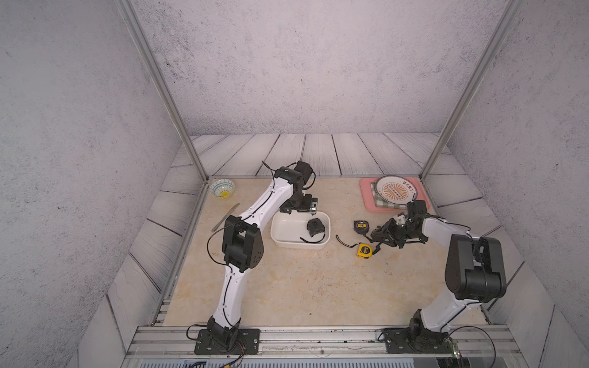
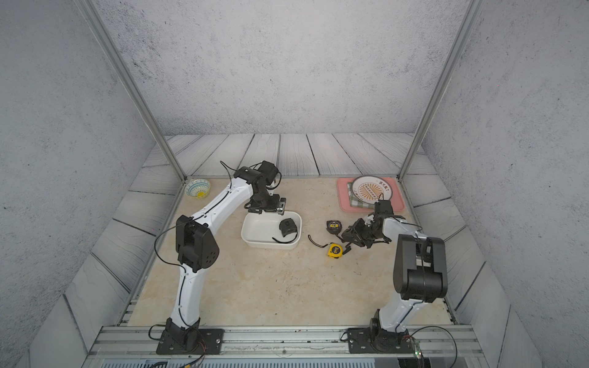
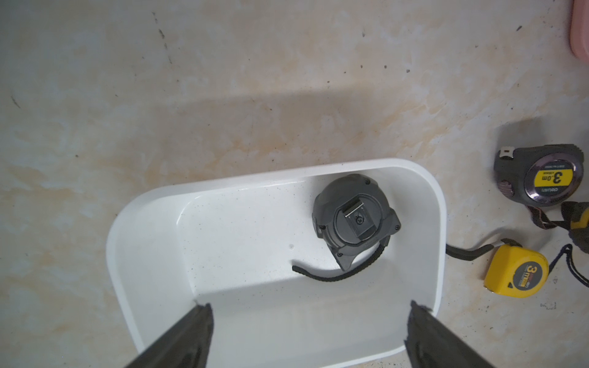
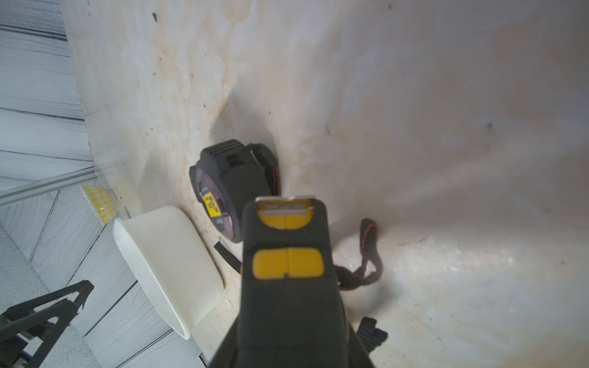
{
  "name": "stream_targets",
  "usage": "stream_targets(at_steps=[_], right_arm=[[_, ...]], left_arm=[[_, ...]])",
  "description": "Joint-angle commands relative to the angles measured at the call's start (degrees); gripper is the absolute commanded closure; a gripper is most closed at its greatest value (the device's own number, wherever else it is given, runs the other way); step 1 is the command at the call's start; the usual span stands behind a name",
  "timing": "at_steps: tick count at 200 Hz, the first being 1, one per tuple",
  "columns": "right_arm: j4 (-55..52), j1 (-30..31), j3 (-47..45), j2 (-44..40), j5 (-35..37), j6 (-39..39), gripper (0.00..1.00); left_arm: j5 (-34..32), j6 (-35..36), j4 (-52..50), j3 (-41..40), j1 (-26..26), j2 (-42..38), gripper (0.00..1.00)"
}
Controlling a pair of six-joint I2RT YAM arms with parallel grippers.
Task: Take the tape measure out of the storage box
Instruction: Place the tape measure at the center of the board.
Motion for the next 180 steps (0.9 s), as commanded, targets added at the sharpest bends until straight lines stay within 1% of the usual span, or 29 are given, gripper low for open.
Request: stream_targets(at_steps=[1, 25, 59, 81, 105, 154, 167, 180], right_arm=[[-0.53, -0.53, 0.69, 3.32, -0.32, -0.60, 0.94], [0.60, -0.69, -0.70, 5.19, 0.06, -0.76, 0.94], [1.07, -0.96, -1.33, 6.90, 0.17, -1.07, 0.94], [0.24, -1.00, -0.98, 7.09, 0.63, -0.91, 0.91], [-1.22, -1.07, -0.91, 6.50, 1.64, -0.93, 0.82], [-4.33, -1.07, -1.59, 3.57, 4.20, -1.94, 0.49], [-5.05, -1.07, -1.59, 2.70, 4.92, -2.39, 0.43], [-5.77, -1.07, -1.48, 1.89, 5.68, -2.65, 0.38]], left_arm=[[-0.14, 1.72, -1.22, 0.50, -0.73, 2.52, 0.02], [-0.82, 3.24, -1.77, 0.84, -1.25, 3.30, 0.02], [-3.37, 4.88, -3.33, 1.33, -1.88, 4.45, 0.02], [-4.41, 5.61, -3.95, 1.78, -2.13, 4.82, 0.02], [-4.96, 6.32, -4.48, 2.37, -2.29, 5.27, 0.02], [-4.29, 7.30, -5.42, 3.39, -2.52, 6.40, 0.02], [-3.95, 7.39, -5.47, 3.48, -2.54, 6.51, 0.02], [-3.52, 7.38, -5.38, 3.53, -2.58, 6.55, 0.01]])
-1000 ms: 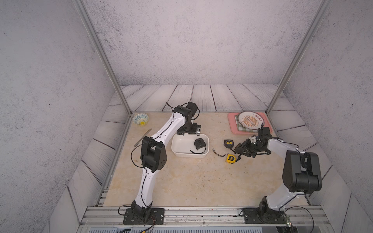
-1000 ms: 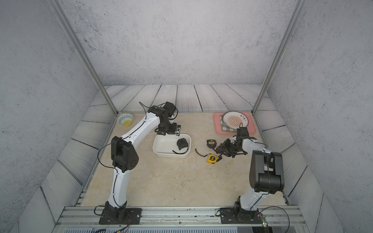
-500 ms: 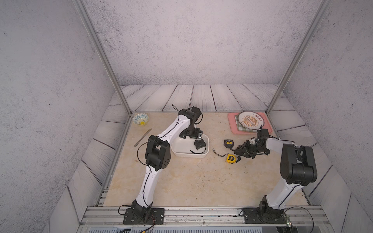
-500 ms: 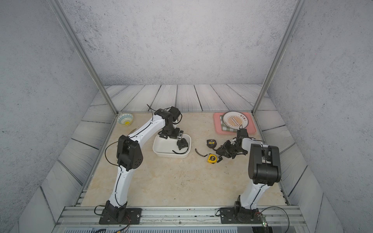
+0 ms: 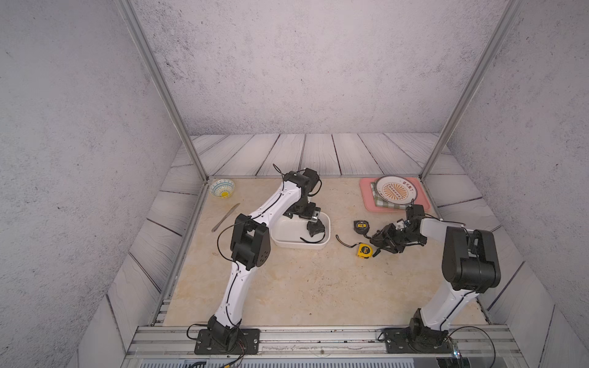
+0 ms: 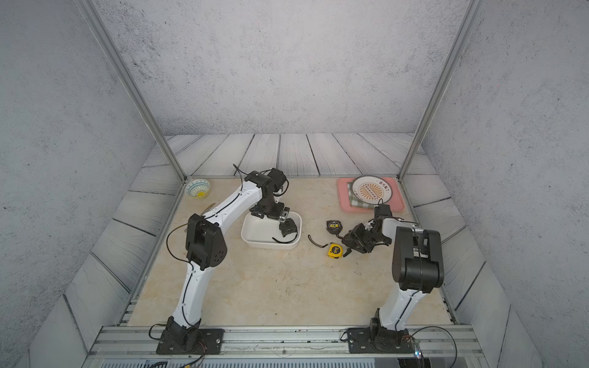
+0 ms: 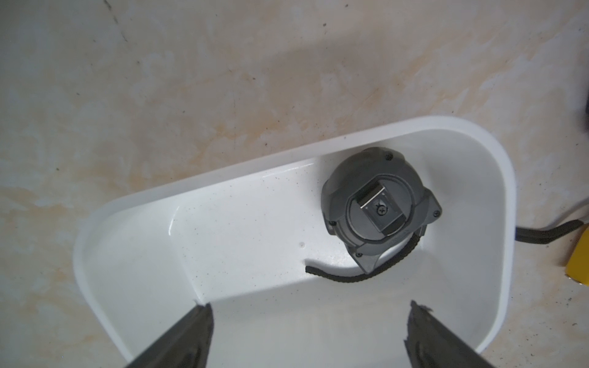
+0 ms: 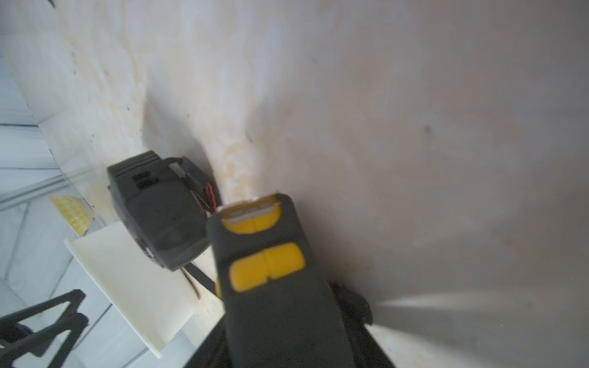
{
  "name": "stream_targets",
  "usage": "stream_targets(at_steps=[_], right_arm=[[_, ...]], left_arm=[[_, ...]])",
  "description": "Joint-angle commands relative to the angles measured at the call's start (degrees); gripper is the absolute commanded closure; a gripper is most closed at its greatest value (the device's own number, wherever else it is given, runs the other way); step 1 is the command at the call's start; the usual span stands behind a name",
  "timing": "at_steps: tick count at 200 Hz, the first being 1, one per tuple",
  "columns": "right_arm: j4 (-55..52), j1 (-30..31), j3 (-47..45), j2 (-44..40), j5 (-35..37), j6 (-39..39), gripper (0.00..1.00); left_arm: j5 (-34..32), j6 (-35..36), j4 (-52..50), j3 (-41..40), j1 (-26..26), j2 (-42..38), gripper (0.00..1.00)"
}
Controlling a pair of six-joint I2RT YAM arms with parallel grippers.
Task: Take the tape measure out of the storage box
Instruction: Place the tape measure at the center of the board, then pick up the tape measure from the storage box.
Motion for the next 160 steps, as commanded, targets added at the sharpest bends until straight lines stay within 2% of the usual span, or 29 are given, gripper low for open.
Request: stream_targets(at_steps=[1, 39, 91, 126, 160], right_arm=[[-4.71, -0.16, -0.93, -2.34, 4.56, -1.13, 0.38], [-7.14, -0.16, 0.19, -5.68, 7.63, -2.05, 0.26], [-12.88, -0.16, 1.60, -12.68, 12.72, -3.61, 0.02], [-15.39, -0.18, 3.15, -19.00, 14.22, -4.83, 0.01], [-19.30, -0.16, 8.24, -19.98, 15.26, -6.04, 0.01]], left_arm=[[0.34, 0.85, -1.77, 1.41, -0.40, 1.68, 0.02], [1.09, 0.81, -1.73, 1.78, -0.41, 2.02, 0.02], [2.60, 1.51, -0.86, 1.37, -0.84, 2.01, 0.01], [3.06, 1.44, 1.50, 0.82, -1.67, 2.41, 0.02], [3.60, 1.51, 2.74, 1.23, -2.30, 3.95, 0.01]])
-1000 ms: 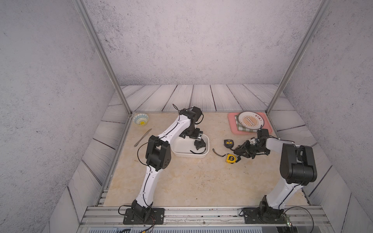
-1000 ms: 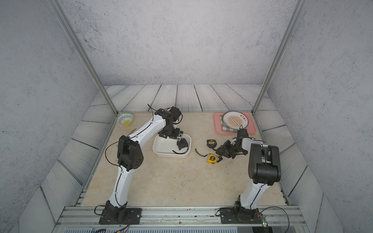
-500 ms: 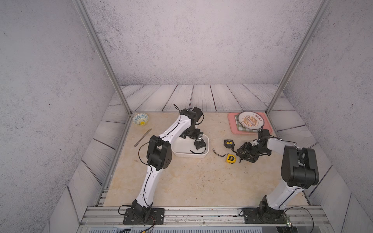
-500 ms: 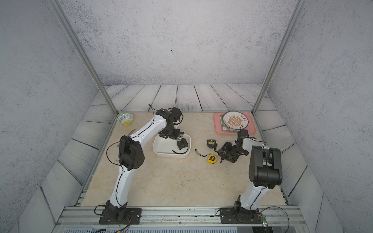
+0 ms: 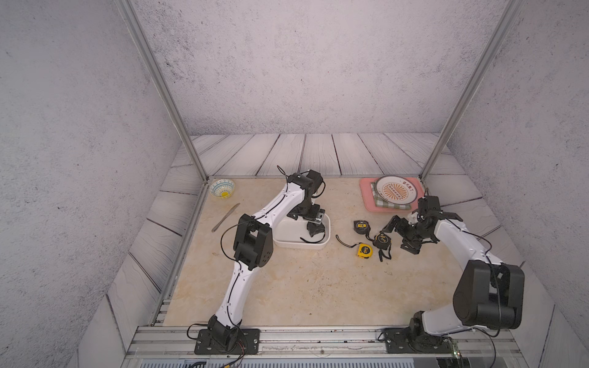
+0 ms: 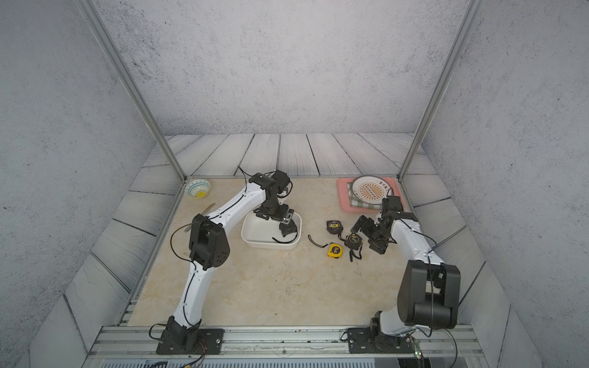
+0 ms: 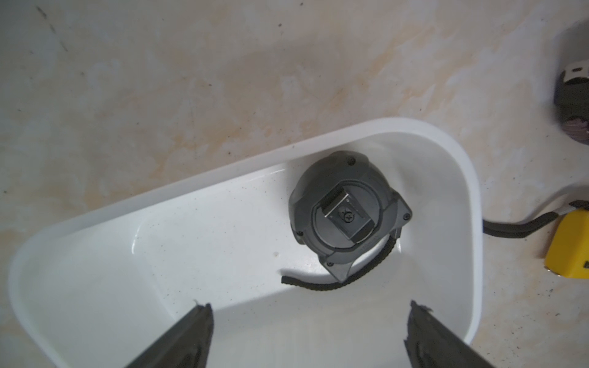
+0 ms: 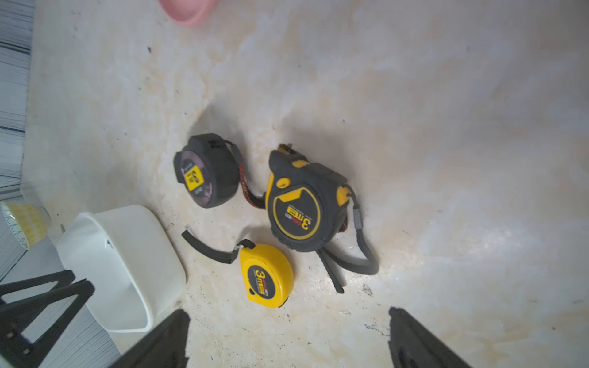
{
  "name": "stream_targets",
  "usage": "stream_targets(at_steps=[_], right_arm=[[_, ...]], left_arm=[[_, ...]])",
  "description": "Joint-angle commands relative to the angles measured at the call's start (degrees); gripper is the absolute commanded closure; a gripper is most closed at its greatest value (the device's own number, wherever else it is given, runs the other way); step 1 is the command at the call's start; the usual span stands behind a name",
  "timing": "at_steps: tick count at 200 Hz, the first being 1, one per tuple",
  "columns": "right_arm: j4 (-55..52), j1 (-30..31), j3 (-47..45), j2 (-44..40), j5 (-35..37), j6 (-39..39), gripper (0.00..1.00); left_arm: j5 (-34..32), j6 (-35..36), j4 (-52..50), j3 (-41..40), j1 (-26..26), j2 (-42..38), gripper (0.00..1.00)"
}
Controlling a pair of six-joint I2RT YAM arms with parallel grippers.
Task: Take the tape measure out of the storage box
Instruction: Pick up the tape measure from the storage box.
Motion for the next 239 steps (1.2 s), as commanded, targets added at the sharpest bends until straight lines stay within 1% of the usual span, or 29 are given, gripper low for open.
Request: stream_targets(at_steps=[1, 25, 53, 77, 105, 125, 154, 181, 216, 239], right_arm=[[-3.79, -0.18, 3.24, -1.95, 2.00, -1.81, 0.01], [-4.50, -0.16, 4.93, -2.39, 1.30, -2.45, 0.01], [-4.67, -0.17, 5.24, -2.73, 0.26, -3.25, 0.01], [-4.59, -0.18, 5.24, -2.93, -0.71, -3.35, 0.01], [-4.68, -0.13, 5.59, -3.02, -1.68, -3.35, 0.01], [-4.59, -0.18, 5.68, -3.04, -2.16, -3.53, 0.01], [-4.43, -0.17, 5.52, -3.10, -2.85, -3.36, 0.01], [-4.12, -0.18, 5.26, -3.20, -3.48, -3.26, 0.01], [-3.54, -0.18, 5.17, -3.11, -4.26, -2.74, 0.01], [-3.54, -0.18, 5.24, -3.19, -4.15, -2.66, 0.01]], left_arm=[[0.81, 0.57, 0.91, 0.72, -0.72, 2.57, 0.02], [0.78, -0.87, 1.79, 1.50, -0.89, 4.11, 0.02], [-0.56, -3.62, 1.20, 4.90, -1.01, 6.82, 0.02], [-1.51, -5.17, 2.74, 5.12, -1.27, 7.23, 0.02], [-1.67, -3.92, 3.38, 5.19, -1.36, 7.28, 0.02], [-1.18, -2.60, 4.04, 3.98, -1.36, 7.17, 0.02], [-0.68, -2.47, 6.84, 1.39, -1.44, 6.06, 0.01], [-0.97, -1.12, 7.61, 1.03, -1.45, 6.01, 0.02], [-3.01, 0.04, 6.61, 1.57, -1.45, 6.92, 0.01], [-5.12, 0.18, 6.64, -0.09, -1.45, 6.04, 0.02]])
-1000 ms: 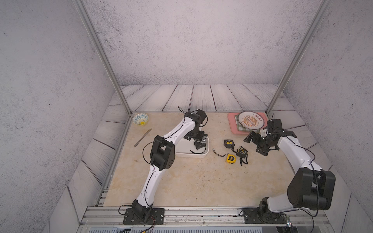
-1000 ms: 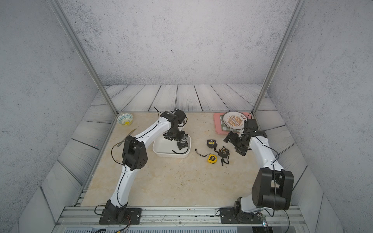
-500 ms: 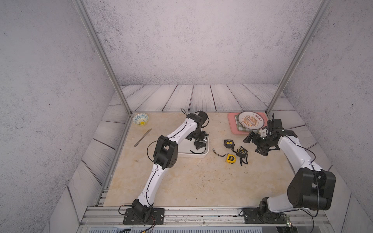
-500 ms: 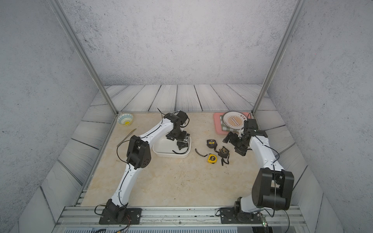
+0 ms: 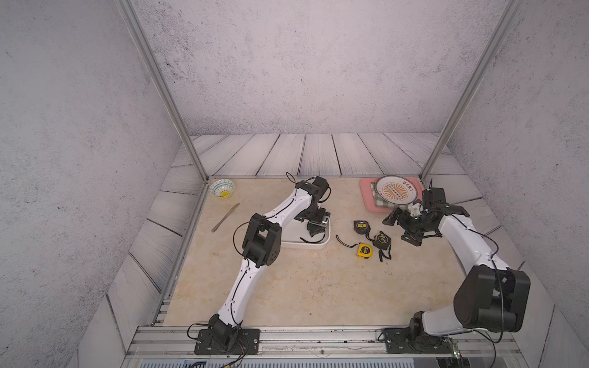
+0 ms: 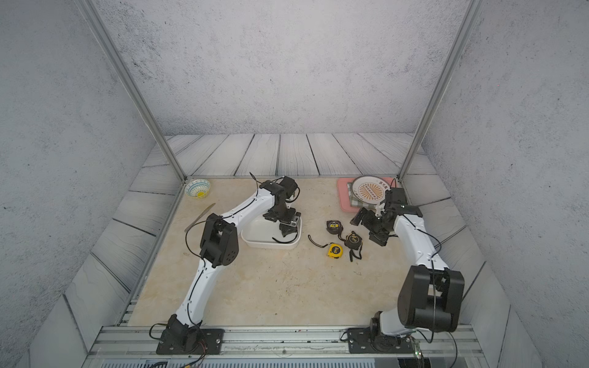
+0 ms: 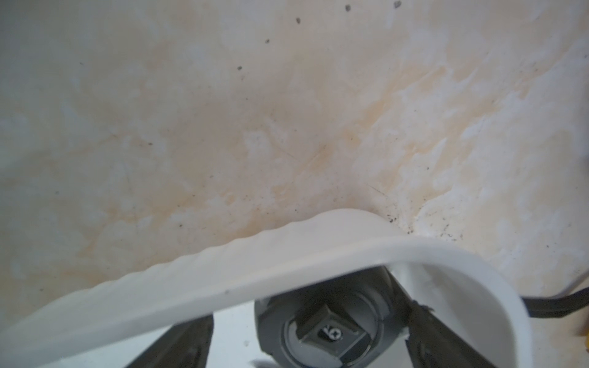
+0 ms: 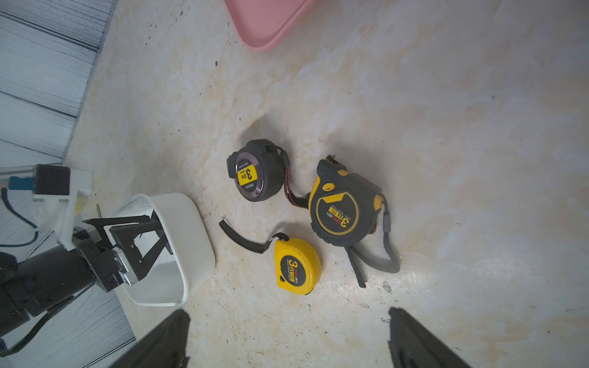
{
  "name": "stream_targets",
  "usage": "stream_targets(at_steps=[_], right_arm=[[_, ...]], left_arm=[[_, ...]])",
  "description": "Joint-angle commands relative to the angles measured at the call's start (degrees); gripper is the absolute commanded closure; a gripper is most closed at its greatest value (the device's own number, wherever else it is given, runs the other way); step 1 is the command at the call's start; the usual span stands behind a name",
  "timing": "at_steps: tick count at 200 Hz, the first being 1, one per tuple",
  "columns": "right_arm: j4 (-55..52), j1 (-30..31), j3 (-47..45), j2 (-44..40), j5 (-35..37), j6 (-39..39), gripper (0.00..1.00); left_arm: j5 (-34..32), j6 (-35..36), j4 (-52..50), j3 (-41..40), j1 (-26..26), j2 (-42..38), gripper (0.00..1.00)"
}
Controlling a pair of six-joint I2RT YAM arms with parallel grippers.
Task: Take the tape measure out of the storage box
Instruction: Pick up the tape measure from the storage box.
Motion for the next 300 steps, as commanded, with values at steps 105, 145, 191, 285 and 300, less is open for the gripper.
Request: stream_targets(at_steps=[105, 145, 191, 285, 300], right_arm=[[0.11, -0.18, 0.87, -2.49, -0.69, 0.48, 0.01], [0.37, -0.17, 0.66, -2.49, -0.85, 0.60, 0.01], [-0.38, -0.17, 1.11, -1.80, -1.48, -0.18, 0.01], [-0.41, -0.18, 1.79, -1.54, -1.66, -0.66, 0.02], [-0.41, -0.18, 1.80, -1.44, -1.65, -0.62, 0.01]], left_arm=[[-6.93, 1.23, 0.93, -8.64, -0.29, -5.50, 0.02], [-1.52, 0.35, 3.29, -7.12, -0.31, -6.27, 0.01], [2.22, -1.12, 3.83, -5.00, -0.31, -4.48, 0.02], [-1.26, -2.72, 2.50, -4.10, -0.31, -1.51, 0.01], [-2.16, -3.25, 2.27, -4.09, -0.21, -1.49, 0.02]])
